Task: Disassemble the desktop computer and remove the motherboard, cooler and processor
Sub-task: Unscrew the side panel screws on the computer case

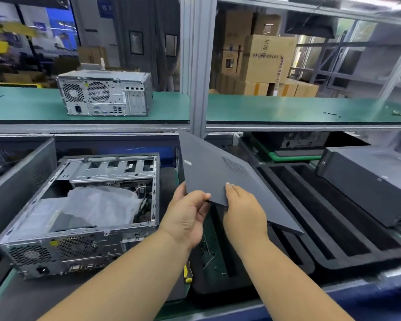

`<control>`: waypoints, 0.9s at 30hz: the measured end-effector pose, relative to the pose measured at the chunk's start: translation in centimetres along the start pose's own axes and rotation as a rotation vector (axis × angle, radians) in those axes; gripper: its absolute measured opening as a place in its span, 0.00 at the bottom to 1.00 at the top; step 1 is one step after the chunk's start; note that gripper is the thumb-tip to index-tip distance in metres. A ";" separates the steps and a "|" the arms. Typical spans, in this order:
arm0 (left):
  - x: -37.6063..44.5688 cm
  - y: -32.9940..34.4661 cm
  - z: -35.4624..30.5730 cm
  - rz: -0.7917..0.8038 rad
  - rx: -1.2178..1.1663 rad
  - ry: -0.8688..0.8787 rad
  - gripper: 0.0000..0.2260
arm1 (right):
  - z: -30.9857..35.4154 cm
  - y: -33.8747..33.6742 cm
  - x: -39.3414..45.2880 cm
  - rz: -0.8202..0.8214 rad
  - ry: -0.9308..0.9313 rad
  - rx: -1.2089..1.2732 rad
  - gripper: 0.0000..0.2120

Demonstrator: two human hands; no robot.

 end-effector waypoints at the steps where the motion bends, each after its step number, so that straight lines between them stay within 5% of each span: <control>1: 0.4 0.2 0.1 0.015 0.014 -0.009 0.18 | 0.0 -0.1 0.0 -0.059 -0.024 0.052 0.28; 6: 2.5 2.0 -0.4 0.192 0.234 -0.035 0.25 | -1.4 -0.9 0.4 -0.361 -0.086 0.094 0.28; 11: 5.3 2.1 -1.6 0.398 0.450 -0.135 0.35 | -4.2 -1.3 1.3 -0.517 0.119 0.231 0.18; 14: 7.8 0.0 -2.5 0.321 0.362 -0.201 0.35 | -5.9 -0.3 1.1 -0.554 0.285 0.311 0.06; 27: 14.4 -2.7 -0.3 0.109 0.071 -0.293 0.32 | -15.9 4.2 1.8 -0.553 0.516 0.461 0.06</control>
Point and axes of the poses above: each hand's wrist, its own x-axis towards the middle knuckle, its own y-axis out of the palm, z = x × y, the point moved 9 cm from there along x, towards the middle knuckle, and after that the axes turned 9 degrees about -y, right-handed, at the moved point
